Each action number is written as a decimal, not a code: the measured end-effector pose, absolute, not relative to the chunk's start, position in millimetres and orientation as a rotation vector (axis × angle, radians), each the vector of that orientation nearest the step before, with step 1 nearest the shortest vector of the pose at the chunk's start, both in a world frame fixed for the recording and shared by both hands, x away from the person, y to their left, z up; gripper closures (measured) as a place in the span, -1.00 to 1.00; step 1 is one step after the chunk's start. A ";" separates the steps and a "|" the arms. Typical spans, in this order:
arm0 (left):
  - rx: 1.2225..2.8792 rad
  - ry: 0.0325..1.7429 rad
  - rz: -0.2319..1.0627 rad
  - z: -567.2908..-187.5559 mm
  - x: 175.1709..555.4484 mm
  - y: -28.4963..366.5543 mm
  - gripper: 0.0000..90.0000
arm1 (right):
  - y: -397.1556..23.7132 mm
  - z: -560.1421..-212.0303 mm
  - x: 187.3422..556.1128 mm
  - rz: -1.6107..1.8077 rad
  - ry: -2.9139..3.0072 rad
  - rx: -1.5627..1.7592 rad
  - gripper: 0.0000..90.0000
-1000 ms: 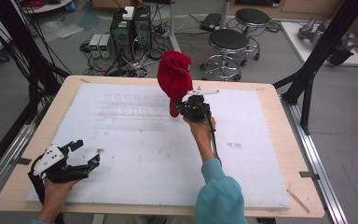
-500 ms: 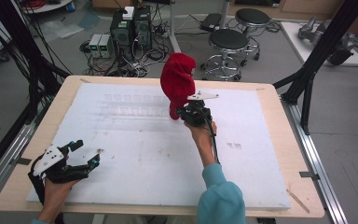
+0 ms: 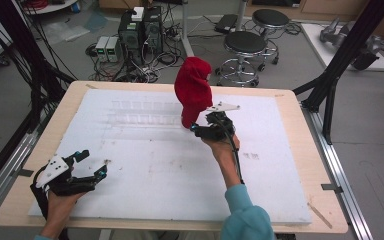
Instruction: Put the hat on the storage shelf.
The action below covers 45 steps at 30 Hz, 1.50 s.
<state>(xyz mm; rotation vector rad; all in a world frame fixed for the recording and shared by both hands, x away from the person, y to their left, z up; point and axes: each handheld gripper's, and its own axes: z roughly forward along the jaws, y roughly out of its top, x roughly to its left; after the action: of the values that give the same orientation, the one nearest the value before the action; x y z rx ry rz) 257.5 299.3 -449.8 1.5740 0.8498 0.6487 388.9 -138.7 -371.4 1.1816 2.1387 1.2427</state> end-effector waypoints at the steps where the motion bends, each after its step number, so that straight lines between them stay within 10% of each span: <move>1: 1.576 0.849 0.649 -449.7 257.3 299.4 -0.75 | -143.8 -368.6 382.5 1.261 2.123 1.175 -0.38; 22: 1.550 0.849 0.671 -450.3 254.9 300.2 -0.75 | -244.2 -372.7 269.7 1.352 2.029 0.995 -0.73; 45: 1.561 0.823 0.721 -450.4 251.1 296.4 -0.74 | -274.3 -437.0 269.9 1.488 1.841 1.024 -0.74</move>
<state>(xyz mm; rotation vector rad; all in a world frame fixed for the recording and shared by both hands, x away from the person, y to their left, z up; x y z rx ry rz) 251.1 296.4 -450.4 1.5606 0.8231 0.7206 269.9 -274.3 -437.0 1.0241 1.8407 1.4876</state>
